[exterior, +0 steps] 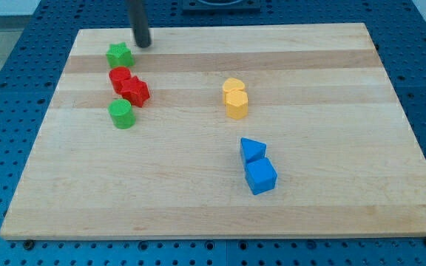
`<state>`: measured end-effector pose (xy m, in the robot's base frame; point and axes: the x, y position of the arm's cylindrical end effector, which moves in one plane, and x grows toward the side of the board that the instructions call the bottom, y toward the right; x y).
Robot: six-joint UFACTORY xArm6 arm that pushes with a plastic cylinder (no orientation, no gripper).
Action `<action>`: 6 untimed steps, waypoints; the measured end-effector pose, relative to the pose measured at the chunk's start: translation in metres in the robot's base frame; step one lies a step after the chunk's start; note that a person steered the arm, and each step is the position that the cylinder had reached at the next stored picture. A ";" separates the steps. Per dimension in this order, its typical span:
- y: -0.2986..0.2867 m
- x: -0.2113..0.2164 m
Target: Place the green star to the center left of the table
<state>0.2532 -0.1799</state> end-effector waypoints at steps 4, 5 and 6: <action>-0.031 -0.025; -0.042 0.025; -0.048 0.083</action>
